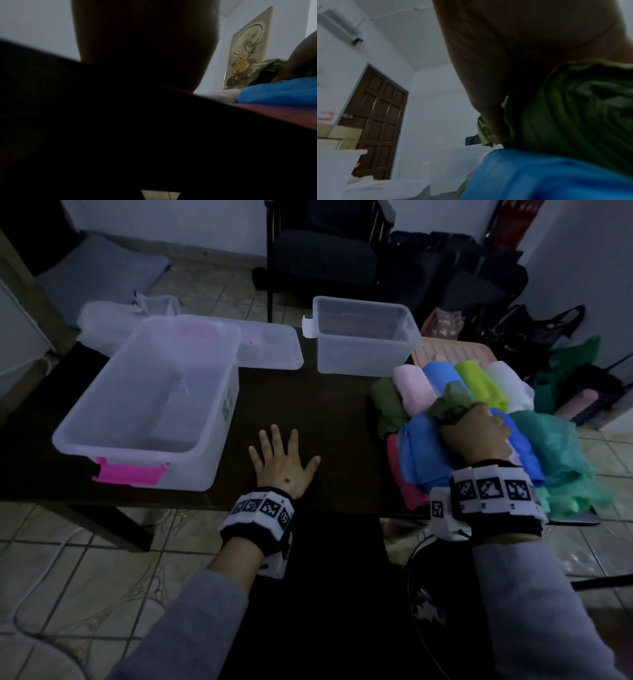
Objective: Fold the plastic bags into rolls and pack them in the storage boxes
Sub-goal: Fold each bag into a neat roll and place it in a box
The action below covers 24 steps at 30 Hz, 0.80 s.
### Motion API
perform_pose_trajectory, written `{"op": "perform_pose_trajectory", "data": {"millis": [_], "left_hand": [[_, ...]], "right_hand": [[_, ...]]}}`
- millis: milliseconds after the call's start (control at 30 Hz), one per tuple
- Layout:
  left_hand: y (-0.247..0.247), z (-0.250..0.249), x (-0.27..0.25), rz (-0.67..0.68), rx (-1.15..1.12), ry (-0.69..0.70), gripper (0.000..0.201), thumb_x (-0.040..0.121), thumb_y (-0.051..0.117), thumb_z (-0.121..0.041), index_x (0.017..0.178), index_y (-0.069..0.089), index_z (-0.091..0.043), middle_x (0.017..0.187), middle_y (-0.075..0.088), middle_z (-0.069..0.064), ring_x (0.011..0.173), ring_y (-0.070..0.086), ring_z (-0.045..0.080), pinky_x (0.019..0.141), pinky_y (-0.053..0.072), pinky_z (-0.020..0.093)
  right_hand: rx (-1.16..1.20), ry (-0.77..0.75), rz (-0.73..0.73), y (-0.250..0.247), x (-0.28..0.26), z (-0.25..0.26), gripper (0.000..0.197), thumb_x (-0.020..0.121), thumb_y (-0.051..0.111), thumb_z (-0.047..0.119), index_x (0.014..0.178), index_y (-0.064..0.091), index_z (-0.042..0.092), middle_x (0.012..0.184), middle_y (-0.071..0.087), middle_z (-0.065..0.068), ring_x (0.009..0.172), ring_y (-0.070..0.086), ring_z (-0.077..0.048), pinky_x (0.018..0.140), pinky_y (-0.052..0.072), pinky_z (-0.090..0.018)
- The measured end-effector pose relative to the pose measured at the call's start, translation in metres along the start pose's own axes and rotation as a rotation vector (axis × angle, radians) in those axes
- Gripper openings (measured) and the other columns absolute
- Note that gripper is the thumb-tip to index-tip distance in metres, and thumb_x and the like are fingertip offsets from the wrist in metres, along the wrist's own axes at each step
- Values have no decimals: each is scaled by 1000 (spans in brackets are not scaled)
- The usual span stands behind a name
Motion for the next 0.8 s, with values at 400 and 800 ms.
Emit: {"op": "perform_pose_trajectory", "data": {"millis": [400,800], "left_hand": [[3,5,3,-11,16,24,72,93,23,-61,150,-5,-27,156,-22,7,143,-22,28,114,-12,48],[-28,28,-2,-35,-426,97,62,95,50,-20,149,20,-15,158,12,4,146,6,19,117,8,35]], "right_hand": [[162,-373,-136,-40,-21,37,62,81,61,30,130,38,0,124,50,-26,116,47,-42,92,42,-51],[-305,-821,559,118,-62,110,67,90,53,21,148,19,21,144,33,-11,132,28,-31,105,27,-49]]}}
Point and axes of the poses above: each hand's wrist, its own x-axis towards the middle knuckle, its own y-axis out of the palm, z = x × y, the point moved 5 cm from there along x, towards the middle knuckle
